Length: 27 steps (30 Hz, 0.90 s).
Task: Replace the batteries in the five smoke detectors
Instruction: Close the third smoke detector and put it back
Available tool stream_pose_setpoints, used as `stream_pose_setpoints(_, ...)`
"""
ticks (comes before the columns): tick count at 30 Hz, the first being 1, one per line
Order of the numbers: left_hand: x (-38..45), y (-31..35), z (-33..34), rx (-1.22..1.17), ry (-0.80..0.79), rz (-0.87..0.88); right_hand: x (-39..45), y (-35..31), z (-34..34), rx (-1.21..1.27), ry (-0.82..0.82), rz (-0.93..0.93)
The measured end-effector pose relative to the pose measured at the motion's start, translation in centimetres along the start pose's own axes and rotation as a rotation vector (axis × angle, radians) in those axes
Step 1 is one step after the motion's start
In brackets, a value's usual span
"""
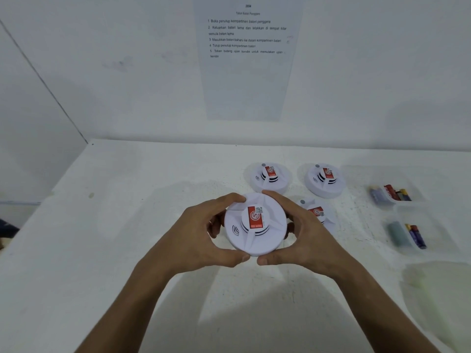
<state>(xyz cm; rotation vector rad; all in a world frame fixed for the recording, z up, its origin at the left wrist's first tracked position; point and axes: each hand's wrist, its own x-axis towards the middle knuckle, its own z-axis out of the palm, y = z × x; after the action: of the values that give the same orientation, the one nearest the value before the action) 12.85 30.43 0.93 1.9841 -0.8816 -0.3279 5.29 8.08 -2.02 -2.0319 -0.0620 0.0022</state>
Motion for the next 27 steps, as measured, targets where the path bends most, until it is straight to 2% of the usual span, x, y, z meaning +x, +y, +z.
stream_pose_setpoints(18,0.3,-1.5,-0.1,0.007,0.017,-0.032,0.2,0.1,0.3,-0.001,0.024,-0.006)
stream_pose_setpoints(27,0.5,-1.9,0.0,0.014,-0.025,-0.031,0.2,0.1,0.4,0.009,0.019,-0.010)
